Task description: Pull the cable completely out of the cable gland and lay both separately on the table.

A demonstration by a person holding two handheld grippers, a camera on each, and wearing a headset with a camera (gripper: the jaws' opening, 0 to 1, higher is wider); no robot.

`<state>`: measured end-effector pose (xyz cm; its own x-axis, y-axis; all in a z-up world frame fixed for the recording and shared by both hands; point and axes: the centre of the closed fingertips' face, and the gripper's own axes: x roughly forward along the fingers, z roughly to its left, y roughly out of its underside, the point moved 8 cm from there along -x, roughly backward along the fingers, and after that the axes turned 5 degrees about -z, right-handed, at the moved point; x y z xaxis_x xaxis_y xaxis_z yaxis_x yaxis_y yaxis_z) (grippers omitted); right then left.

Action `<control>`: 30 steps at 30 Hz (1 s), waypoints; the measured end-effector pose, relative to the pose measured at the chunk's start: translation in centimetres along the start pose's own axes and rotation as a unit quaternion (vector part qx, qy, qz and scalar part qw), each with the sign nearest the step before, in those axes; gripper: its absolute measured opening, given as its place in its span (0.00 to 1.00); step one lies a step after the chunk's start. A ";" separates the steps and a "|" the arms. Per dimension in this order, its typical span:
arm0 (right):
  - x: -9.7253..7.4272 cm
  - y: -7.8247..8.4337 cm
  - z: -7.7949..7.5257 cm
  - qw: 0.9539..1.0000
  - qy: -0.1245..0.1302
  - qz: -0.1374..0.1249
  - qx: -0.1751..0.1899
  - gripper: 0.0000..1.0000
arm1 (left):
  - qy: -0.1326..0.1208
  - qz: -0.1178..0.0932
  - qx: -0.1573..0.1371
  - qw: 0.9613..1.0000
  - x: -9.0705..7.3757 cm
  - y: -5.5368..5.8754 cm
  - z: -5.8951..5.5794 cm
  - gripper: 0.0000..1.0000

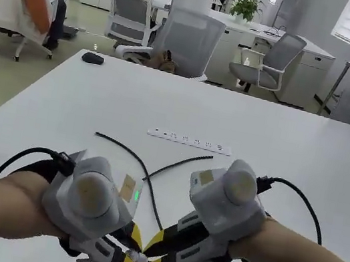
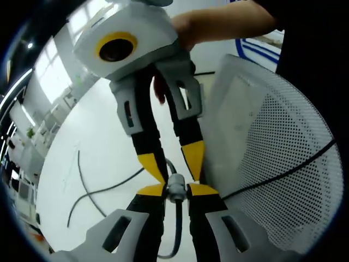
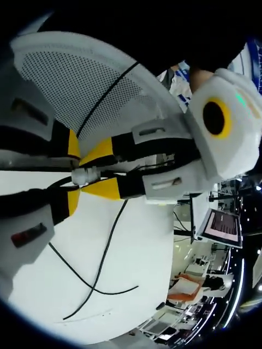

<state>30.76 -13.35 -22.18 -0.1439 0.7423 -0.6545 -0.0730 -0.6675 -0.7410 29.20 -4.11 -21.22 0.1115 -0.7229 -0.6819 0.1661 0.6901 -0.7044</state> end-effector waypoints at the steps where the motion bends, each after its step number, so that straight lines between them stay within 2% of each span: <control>1: 0.2 0.1 0.1 1.000 -0.007 0.001 -0.001 0.19 | 0.005 -0.009 0.005 1.000 0.1 -0.1 -0.1 0.17; 4: 0.4 0.8 0.1 1.000 -0.020 0.002 0.017 0.16 | 0.008 -0.009 -0.012 1.000 0.4 0.1 -0.2 0.17; 6: 0.4 1.0 0.2 1.000 -0.011 0.000 0.018 0.14 | 0.004 -0.010 -0.004 1.000 0.7 0.5 -0.1 0.17; 7: 0.3 1.1 -0.2 1.000 0.006 -0.004 0.011 0.11 | 0.007 -0.011 -0.004 1.000 0.7 0.6 -0.1 0.17; 9: 0.2 1.2 0.0 0.999 -0.001 -0.012 0.033 0.11 | 0.004 -0.010 -0.006 1.000 0.9 0.8 -0.1 0.17; 11: 0.4 1.3 0.1 0.999 0.002 -0.013 0.029 0.10 | 0.005 -0.006 -0.023 1.000 0.9 0.9 -0.2 0.17; 16: 0.5 1.4 0.1 0.999 0.009 -0.010 0.030 0.10 | 0.003 -0.010 -0.034 0.999 1.1 0.9 -0.3 0.20; 20: 0.5 1.6 0.1 0.999 0.016 -0.002 0.030 0.10 | -0.016 -0.007 -0.041 0.999 1.1 1.1 0.0 0.26; 22: 0.6 1.7 0.1 0.999 0.019 -0.003 0.032 0.10 | -0.017 -0.018 -0.047 0.999 1.2 1.0 -0.1 0.24; 24: 0.5 1.8 0.1 0.999 0.023 0.000 0.030 0.10 | -0.009 -0.016 -0.051 0.999 1.3 1.1 -0.3 0.17; 25: 0.4 1.8 0.1 0.999 0.024 -0.001 0.029 0.10 | -0.006 -0.016 -0.055 0.998 1.4 1.1 -0.4 0.17; 28: 0.6 2.0 0.2 0.999 0.023 0.000 0.032 0.10 | -0.007 -0.009 -0.045 0.999 1.6 1.1 -0.5 0.17; 30: 0.5 2.1 0.1 0.999 0.021 0.001 0.035 0.11 | -0.010 -0.005 -0.028 1.000 1.7 1.0 -0.8 0.17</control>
<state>30.45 -14.39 -24.06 -0.1031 0.7421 -0.6623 -0.1414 -0.6701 -0.7287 28.79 -4.64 -23.21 0.1292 -0.7305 -0.6706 0.1120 0.6827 -0.7220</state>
